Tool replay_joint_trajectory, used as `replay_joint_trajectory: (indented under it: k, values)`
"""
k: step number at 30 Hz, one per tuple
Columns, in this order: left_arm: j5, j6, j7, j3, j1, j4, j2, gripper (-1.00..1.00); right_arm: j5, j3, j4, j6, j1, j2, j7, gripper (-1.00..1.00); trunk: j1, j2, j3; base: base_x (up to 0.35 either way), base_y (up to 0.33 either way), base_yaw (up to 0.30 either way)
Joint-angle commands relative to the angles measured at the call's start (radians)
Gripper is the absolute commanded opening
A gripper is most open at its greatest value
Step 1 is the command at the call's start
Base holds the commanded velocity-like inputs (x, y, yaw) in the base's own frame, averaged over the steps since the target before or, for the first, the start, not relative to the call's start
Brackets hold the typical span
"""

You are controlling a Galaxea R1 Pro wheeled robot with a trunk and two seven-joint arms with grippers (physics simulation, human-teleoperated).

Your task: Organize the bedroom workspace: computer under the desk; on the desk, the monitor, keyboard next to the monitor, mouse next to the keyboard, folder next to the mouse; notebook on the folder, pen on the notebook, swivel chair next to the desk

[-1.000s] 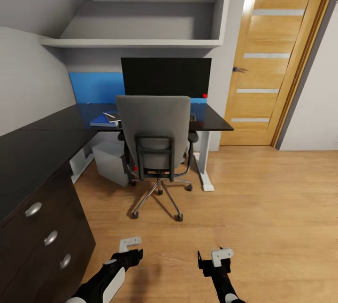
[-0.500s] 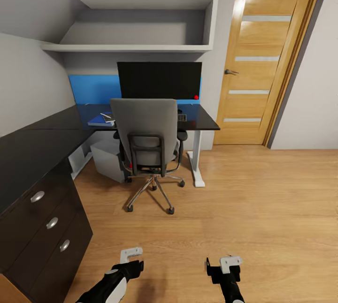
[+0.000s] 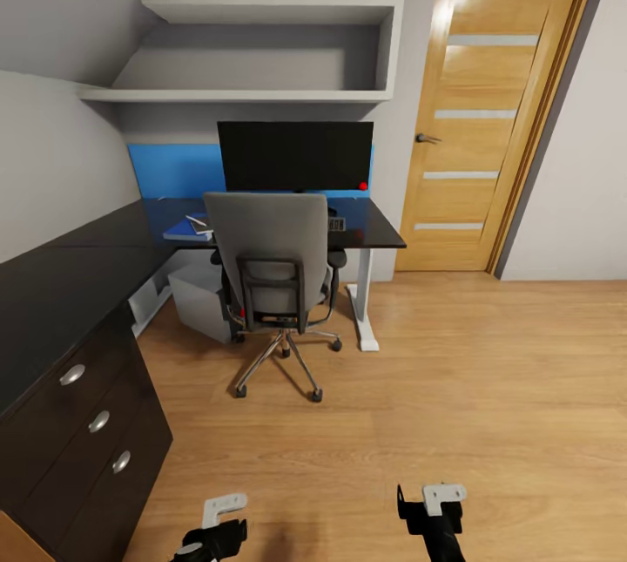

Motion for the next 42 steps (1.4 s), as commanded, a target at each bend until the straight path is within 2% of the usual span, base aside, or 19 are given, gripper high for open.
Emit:
replay_joint_trajectory:
  k: [1, 8, 12, 20, 26, 27, 33, 36, 42]
  values:
    - [0.009, -0.017, 0.004, -0.009, -0.001, 0.015, 0.000, 1.00, -0.001, 0.008, 0.002, -0.001, 0.001, 0.000, -0.006, 1.00, -0.004, 0.007, 0.002, -0.001, -0.001, 0.000]
    - [0.010, -0.122, 0.003, -0.008, 0.000, 0.093, 0.005, 1.00, -0.002, 0.008, 0.002, -0.003, 0.011, -0.001, -0.006, 1.00, -0.031, 0.056, 0.024, 0.000, 0.000, 0.000]
    - [0.011, -0.140, 0.002, -0.008, 0.011, 0.102, 0.018, 1.00, -0.002, 0.007, 0.002, -0.009, 0.031, -0.001, -0.006, 1.00, -0.046, 0.084, 0.037, 0.000, 0.000, 0.000]
    - [0.011, -0.173, 0.003, -0.008, 0.058, 0.105, 0.034, 1.00, -0.002, 0.008, 0.002, -0.108, 0.081, -0.014, -0.008, 1.00, -0.077, 0.140, 0.062, 0.000, 0.000, 0.000]
    - [0.011, -0.274, 0.007, -0.008, 0.106, 0.106, 0.035, 1.00, -0.002, 0.007, 0.002, -0.163, 0.125, -0.024, -0.009, 1.00, -0.100, 0.182, 0.081, 0.000, 0.000, 0.000]
    - [0.011, -0.338, 0.009, -0.008, 0.148, 0.106, 0.036, 1.00, -0.002, 0.007, 0.002, -0.202, 0.163, -0.033, -0.009, 1.00, -0.104, 0.189, 0.084, 0.000, 0.000, 0.000]
    - [0.015, -0.363, 0.007, -0.007, 0.201, 0.106, 0.060, 1.00, -0.002, 0.007, 0.002, -0.272, 0.222, -0.036, -0.009, 1.00, -0.127, 0.231, 0.103, 0.000, 0.000, 0.000]
    - [0.029, -0.371, 0.004, -0.007, 0.221, 0.106, 0.067, 1.00, -0.002, 0.007, 0.004, -0.288, 0.244, -0.037, -0.009, 1.00, -0.138, 0.252, 0.112, 0.000, 0.000, 0.000]
    - [0.090, -0.428, 0.000, -0.006, 0.274, 0.106, 0.083, 1.00, -0.002, 0.008, 0.006, -0.297, 0.273, -0.037, -0.009, 1.00, -0.161, 0.294, 0.131, 0.000, 0.000, 0.000]
